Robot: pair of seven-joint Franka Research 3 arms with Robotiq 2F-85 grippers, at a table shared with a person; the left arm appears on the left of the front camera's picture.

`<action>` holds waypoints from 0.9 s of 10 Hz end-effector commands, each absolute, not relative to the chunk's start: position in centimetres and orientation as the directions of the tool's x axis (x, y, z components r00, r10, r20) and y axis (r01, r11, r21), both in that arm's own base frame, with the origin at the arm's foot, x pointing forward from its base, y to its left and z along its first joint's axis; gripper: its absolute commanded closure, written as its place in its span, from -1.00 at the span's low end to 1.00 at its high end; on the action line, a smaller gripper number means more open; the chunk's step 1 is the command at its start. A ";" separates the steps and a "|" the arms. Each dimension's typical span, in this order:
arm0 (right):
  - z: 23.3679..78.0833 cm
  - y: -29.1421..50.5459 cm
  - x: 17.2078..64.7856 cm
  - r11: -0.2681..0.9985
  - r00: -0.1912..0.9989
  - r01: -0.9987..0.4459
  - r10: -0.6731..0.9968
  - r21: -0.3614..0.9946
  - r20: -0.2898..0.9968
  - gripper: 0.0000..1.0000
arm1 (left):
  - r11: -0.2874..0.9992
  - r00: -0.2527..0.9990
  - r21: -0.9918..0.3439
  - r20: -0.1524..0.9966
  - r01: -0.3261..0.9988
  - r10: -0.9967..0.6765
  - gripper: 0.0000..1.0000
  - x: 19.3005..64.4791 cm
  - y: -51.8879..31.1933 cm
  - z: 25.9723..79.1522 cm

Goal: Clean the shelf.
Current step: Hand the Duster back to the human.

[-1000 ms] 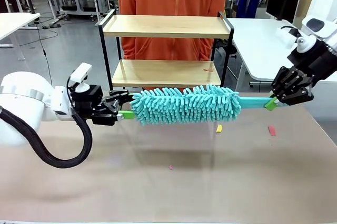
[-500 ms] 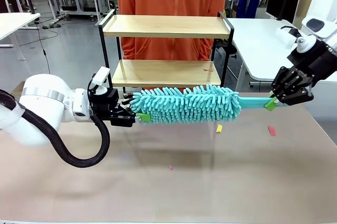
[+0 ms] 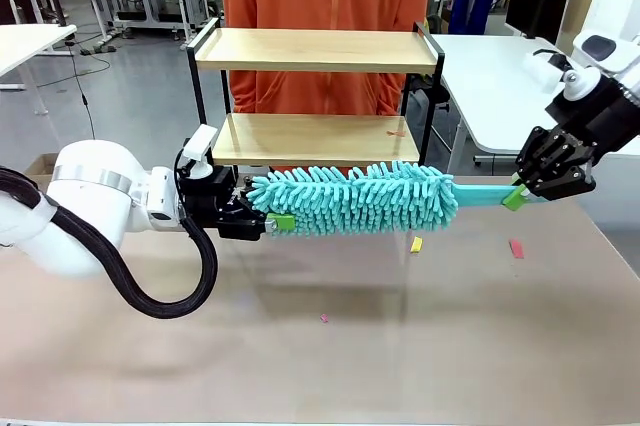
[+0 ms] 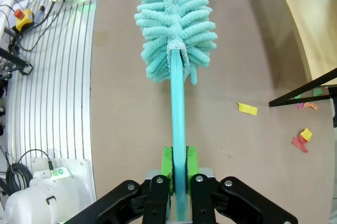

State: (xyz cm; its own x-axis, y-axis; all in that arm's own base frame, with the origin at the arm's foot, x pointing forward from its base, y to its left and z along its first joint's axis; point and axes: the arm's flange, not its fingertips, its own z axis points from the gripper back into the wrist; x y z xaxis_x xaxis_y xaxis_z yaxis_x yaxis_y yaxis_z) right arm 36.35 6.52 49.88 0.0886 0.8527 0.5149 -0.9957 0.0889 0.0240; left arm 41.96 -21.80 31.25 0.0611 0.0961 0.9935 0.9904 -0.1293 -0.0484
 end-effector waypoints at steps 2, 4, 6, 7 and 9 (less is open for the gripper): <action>49.8 6.5 36.3 0.085 0.085 -0.996 0.842 0.024 0.533 0.74 | -0.127 0.095 -0.078 0.987 0.989 0.132 -0.39 42.2 -22.3 31.6; 49.8 6.5 36.3 0.085 0.085 -0.996 0.842 0.024 0.533 0.74 | -0.143 0.096 -0.077 0.987 0.987 0.130 0.78 42.1 -22.4 31.4; 49.8 6.5 36.3 0.085 0.085 -0.996 0.842 0.024 0.533 0.74 | -0.145 0.084 -0.066 0.988 0.987 0.126 1.00 42.1 -22.1 31.5; 49.8 6.5 36.3 0.085 0.085 -0.996 0.842 0.024 0.533 0.74 | -0.147 0.084 -0.066 0.989 0.987 0.122 1.00 42.1 -22.1 31.4; 49.8 6.5 36.3 0.085 0.085 -0.996 0.842 0.024 0.533 0.74 | -0.152 0.087 -0.069 0.989 0.986 0.116 1.00 42.1 -22.0 31.4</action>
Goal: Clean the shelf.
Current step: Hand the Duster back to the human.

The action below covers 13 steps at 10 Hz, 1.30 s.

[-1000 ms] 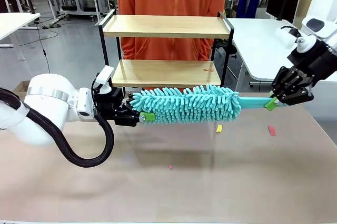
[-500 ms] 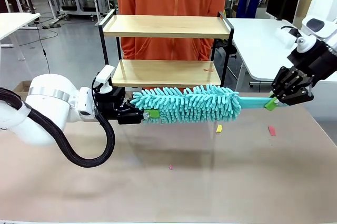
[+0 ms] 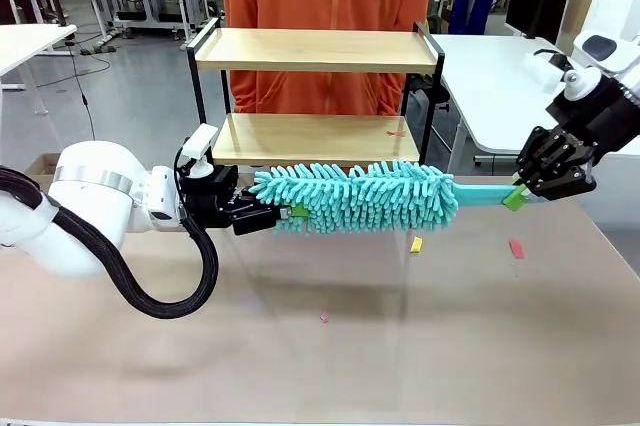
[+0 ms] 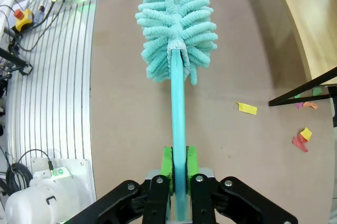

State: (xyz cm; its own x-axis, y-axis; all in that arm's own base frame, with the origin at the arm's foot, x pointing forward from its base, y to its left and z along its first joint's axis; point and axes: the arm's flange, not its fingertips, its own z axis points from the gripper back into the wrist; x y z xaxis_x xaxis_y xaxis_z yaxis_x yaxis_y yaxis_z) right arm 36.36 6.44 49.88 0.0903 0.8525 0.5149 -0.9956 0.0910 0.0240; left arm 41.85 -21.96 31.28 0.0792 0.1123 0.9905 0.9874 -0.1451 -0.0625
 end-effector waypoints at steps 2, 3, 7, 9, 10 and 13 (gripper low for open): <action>49.8 6.5 36.3 0.085 0.085 -0.996 0.842 0.024 0.533 0.74 | -0.157 0.081 -0.063 0.990 0.986 0.113 1.00 41.9 -21.9 31.4; 49.8 6.5 36.3 0.085 0.085 -0.996 0.842 0.024 0.533 0.74 | -0.165 0.075 -0.056 0.991 0.985 0.113 1.00 41.7 -21.9 31.5; 49.9 6.4 36.4 0.091 0.091 -0.996 0.853 0.025 0.515 -0.39 | -0.149 0.078 -0.061 0.991 0.987 0.111 1.00 41.8 -22.0 31.3; 52.5 5.7 34.8 0.103 0.073 -0.994 0.802 -0.017 0.593 -1.00 | -0.149 0.078 -0.061 0.991 0.987 0.111 1.00 41.8 -22.0 31.3; 54.1 5.0 33.9 0.113 0.062 -0.993 0.767 -0.039 0.638 -0.51 | -0.149 0.078 -0.061 0.991 0.987 0.111 1.00 41.8 -22.0 31.3; 57.6 0.5 31.2 0.266 0.096 -0.960 0.591 -0.082 0.801 -1.00 | -0.149 0.078 -0.061 0.991 0.987 0.111 1.00 41.8 -22.0 31.3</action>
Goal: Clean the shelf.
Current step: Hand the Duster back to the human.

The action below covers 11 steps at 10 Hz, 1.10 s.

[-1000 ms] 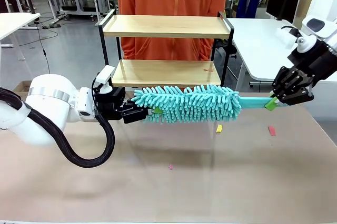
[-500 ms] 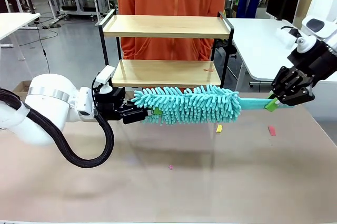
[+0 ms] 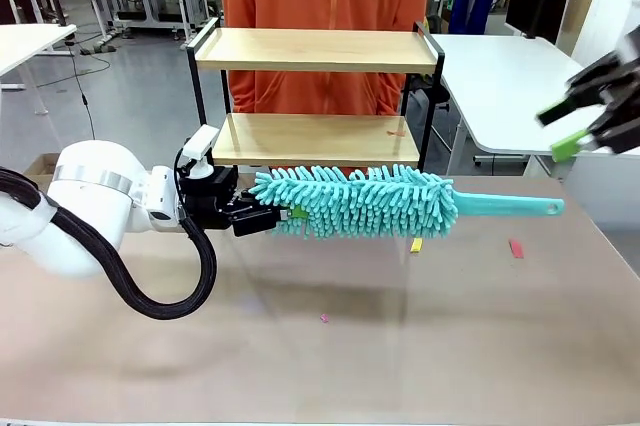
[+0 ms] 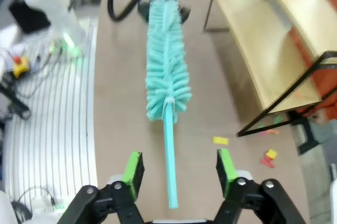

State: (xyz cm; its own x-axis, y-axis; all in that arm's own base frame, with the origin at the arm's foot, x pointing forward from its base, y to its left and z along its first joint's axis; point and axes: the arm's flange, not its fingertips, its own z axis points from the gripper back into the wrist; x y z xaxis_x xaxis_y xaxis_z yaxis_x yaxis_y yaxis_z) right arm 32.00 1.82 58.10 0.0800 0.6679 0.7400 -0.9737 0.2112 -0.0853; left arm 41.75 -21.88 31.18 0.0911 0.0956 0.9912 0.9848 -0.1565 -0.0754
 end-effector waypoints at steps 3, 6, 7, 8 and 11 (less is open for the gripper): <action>57.5 -5.2 29.1 0.382 0.129 -0.923 0.430 -0.051 0.894 -1.00 | -0.149 0.078 -0.061 0.991 0.987 0.111 1.00 41.8 -22.0 31.3; 58.3 -6.5 29.1 0.402 0.159 -0.915 0.443 -0.037 0.882 -1.00 | -0.156 0.091 -0.076 0.991 0.985 0.095 0.65 41.8 -21.9 31.2; 58.3 -6.5 29.1 0.402 0.159 -0.915 0.443 -0.037 0.882 -1.00 | -0.169 0.090 -0.065 0.986 0.983 0.144 0.65 41.6 -21.4 32.7; 58.3 -6.5 29.1 0.402 0.159 -0.915 0.443 -0.037 0.882 -1.00 | -0.163 0.074 -0.043 0.979 0.986 0.188 0.65 41.3 -20.8 34.8; 58.3 -6.5 29.1 0.402 0.159 -0.915 0.443 -0.037 0.882 -1.00 | -0.040 -0.076 0.087 0.974 0.995 0.213 0.65 39.5 -17.9 43.3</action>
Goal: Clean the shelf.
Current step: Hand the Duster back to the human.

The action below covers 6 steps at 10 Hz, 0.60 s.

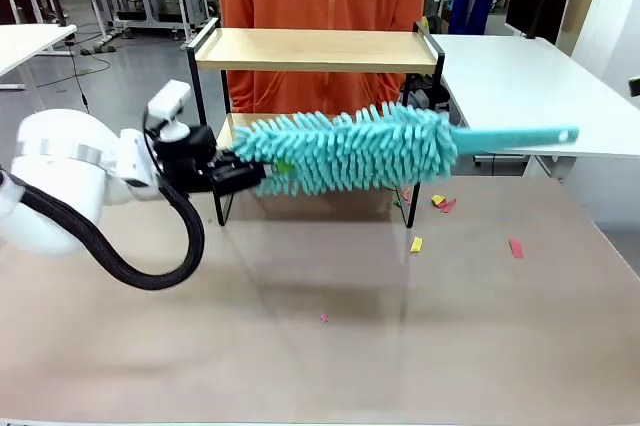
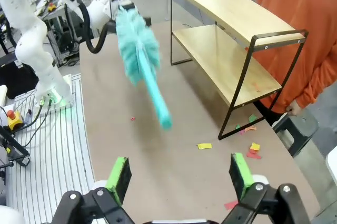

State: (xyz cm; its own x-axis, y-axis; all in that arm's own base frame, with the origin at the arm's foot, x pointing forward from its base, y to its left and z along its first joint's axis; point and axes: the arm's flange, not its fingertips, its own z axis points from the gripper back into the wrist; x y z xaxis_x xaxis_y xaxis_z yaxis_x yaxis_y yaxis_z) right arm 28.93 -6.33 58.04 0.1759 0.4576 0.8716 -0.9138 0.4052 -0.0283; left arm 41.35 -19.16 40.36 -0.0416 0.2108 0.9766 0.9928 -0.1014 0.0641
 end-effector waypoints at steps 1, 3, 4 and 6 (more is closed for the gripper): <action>58.3 -6.5 29.1 0.402 0.159 -0.915 0.443 -0.037 0.882 -1.00 | 0.050 -0.130 0.122 0.970 0.991 0.207 0.65 38.7 -16.2 46.0; 58.3 -6.5 29.1 0.402 0.159 -0.915 0.443 -0.037 0.882 -1.00 | 0.228 -0.230 0.180 0.949 0.957 0.217 0.65 36.1 -12.2 50.6; 58.3 -6.5 29.1 0.402 0.159 -0.915 0.443 -0.037 0.882 -1.00 | 0.364 -0.276 0.184 0.936 0.913 0.219 0.65 34.8 -9.3 52.5; 58.3 -6.5 29.1 0.402 0.159 -0.915 0.443 -0.037 0.882 -1.00 | 0.584 -0.371 0.210 0.913 0.784 0.169 0.65 32.3 -4.8 54.4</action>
State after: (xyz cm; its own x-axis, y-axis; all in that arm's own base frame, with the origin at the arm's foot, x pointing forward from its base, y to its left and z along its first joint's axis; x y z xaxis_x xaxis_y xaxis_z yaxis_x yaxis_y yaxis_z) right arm 28.95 -6.44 58.11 0.1779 0.4572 0.8714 -0.9126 0.4079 -0.0277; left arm 36.57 -4.98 55.63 -0.3343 0.1905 0.9230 0.8468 0.4907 0.2054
